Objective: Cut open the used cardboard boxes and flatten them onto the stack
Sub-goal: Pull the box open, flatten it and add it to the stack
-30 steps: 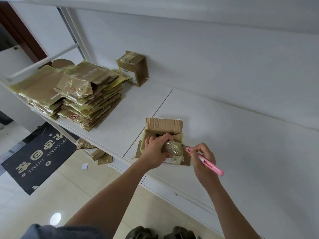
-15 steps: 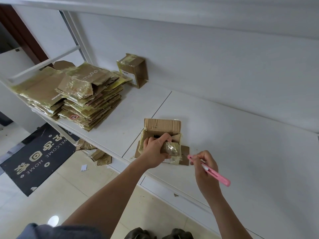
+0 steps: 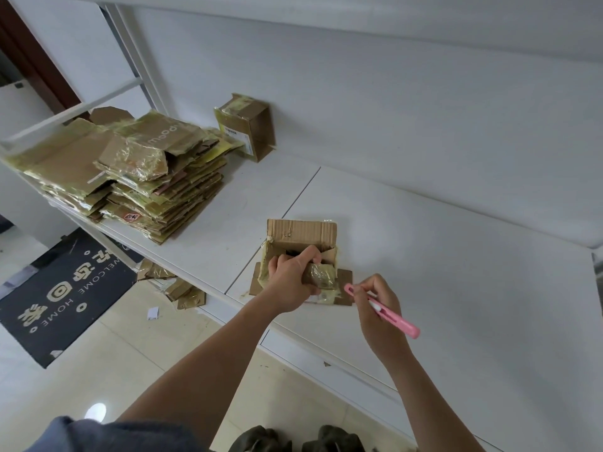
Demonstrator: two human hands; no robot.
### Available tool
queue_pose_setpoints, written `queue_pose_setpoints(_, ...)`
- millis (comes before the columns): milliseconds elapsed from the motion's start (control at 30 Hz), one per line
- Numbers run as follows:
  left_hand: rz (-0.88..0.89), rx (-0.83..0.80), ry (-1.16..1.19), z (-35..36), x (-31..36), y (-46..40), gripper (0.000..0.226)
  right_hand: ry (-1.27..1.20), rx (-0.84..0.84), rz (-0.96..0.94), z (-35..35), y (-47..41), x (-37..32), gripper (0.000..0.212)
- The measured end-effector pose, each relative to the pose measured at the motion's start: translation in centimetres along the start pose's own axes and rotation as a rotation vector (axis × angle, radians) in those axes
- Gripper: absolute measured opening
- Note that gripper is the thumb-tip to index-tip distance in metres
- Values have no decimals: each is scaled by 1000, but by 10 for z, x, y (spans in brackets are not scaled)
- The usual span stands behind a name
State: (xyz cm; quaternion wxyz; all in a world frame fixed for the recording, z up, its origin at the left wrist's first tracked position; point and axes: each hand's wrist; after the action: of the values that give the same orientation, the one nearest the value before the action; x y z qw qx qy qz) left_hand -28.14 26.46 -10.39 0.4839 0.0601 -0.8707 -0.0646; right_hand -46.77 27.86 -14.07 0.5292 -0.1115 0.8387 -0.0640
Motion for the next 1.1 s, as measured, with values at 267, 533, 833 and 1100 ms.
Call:
queue_pose_setpoints(267, 2, 6, -6, 0, 2, 2, 48, -40, -34, 82, 8, -21, -9, 19)
queue_pose_setpoints(533, -6, 18, -2, 1, 5, 1, 45, 26, -88, 13, 1, -1, 0, 21)
queue_pose_setpoints(833, -9, 36, 34, 0, 0, 3, 45, -90, 29, 93, 6, -11, -9, 22)
queue_pose_setpoints(1100, 70, 34, -73, -5, -9, -4, 53, -5, 61, 29, -7, 0, -4, 14)
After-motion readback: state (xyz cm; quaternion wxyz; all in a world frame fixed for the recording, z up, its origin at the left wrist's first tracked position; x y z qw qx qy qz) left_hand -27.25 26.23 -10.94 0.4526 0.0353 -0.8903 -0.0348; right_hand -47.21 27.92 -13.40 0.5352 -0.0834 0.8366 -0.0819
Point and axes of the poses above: each hand's wrist, its own y-axis away from the middle knuckle, its own z-axis out of the palm, x = y × z, and after that the axes turned 15 degrees about y, right-handed
